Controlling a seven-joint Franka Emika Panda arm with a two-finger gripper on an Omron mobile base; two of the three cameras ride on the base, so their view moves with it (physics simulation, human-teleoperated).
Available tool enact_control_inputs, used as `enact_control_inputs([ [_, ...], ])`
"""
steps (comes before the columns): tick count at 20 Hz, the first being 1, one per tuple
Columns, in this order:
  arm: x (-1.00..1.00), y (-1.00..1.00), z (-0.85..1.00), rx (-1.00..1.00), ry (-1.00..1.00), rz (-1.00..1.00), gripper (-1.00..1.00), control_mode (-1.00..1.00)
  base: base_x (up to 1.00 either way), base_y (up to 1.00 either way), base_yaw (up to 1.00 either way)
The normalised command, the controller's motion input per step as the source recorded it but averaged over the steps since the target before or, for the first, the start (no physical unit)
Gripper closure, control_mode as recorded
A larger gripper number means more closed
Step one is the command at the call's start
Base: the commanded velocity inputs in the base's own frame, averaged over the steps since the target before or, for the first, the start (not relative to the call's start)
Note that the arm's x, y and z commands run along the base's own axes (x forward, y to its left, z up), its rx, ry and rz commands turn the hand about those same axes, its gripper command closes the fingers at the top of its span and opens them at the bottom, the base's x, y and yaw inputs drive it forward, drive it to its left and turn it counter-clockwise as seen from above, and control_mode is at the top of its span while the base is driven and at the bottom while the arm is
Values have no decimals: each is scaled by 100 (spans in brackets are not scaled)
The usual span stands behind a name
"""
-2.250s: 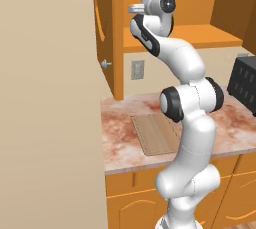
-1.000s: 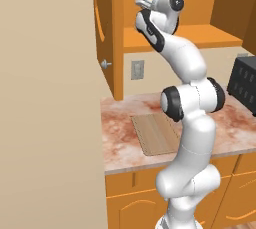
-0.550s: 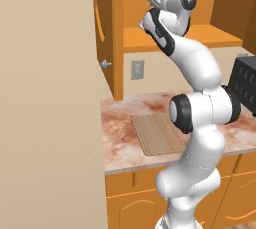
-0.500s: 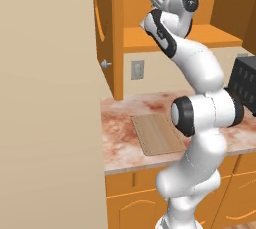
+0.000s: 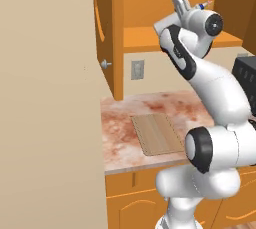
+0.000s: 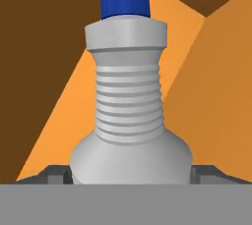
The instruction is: Grab the spray bottle from the cabinet, then place it next to the cutting board for sanitizing. Then grab the dish brush from the countertop next to the sink and place it next to the cutting board.
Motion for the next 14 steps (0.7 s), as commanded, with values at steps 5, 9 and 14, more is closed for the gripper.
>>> enact_control_inputs([
  [5,-100,-24,4,8,0,-3,100,-100,0,0,0],
  [9,-100,-23,0,0,1,3,100,-100,0,0,0],
  [14,-100,-5,-29,-22,1,12,100,-100,0,0,0],
])
